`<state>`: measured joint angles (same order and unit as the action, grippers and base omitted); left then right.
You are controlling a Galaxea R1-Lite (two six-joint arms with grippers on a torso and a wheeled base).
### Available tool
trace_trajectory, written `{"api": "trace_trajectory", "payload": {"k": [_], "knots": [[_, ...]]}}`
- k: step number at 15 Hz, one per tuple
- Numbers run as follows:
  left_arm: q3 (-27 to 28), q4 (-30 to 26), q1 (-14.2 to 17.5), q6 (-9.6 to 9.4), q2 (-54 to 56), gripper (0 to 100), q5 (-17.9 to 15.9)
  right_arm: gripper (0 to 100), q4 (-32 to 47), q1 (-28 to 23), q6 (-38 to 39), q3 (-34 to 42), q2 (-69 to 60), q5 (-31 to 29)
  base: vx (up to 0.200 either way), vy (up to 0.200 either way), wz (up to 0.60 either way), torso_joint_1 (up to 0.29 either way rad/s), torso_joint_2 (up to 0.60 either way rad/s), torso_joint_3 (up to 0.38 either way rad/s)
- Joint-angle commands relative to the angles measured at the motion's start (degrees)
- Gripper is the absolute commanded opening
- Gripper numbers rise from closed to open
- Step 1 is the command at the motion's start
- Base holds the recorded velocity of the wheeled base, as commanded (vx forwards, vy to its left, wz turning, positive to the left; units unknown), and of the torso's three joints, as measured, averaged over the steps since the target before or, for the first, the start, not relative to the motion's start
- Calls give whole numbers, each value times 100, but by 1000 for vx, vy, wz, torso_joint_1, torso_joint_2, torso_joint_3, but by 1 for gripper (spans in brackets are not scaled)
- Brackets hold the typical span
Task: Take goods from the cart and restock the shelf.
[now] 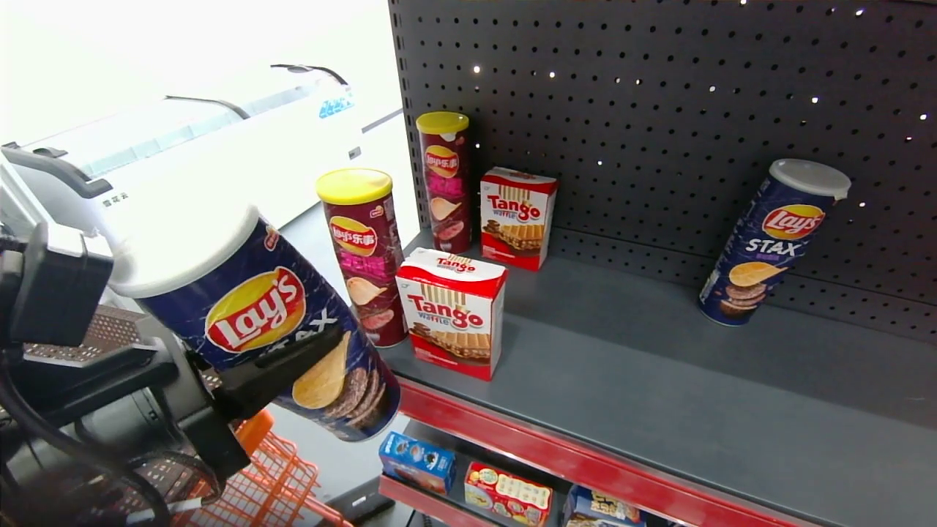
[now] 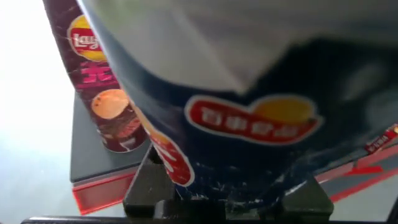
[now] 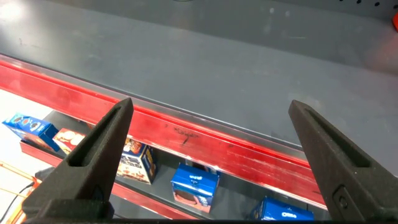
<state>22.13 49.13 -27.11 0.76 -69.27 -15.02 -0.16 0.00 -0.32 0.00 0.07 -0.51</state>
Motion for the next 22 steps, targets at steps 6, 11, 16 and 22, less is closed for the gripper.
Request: {"api": "trace_trajectory", "payload": {"k": [6,11,16,22], "knots": [[284,-624,-681,-40,-131,0,-19,100,-2,0,-3,0,1,-2,0,0,0,0,0,0],[380,-589,-1349,-49,-351,0,-19,100,-2,9,-3,0,10,-2,0,0,0,0,0,0],[486,-562,-1543,-93,-526,0,-388,100,-2,9,-3,0,1,-2,0,0,-240,2,2,2],[591,-553,-1543,-102,-632,0,-432,100,-2,9,-3,0,1,-2,0,0,-600,3,5,2]]}}
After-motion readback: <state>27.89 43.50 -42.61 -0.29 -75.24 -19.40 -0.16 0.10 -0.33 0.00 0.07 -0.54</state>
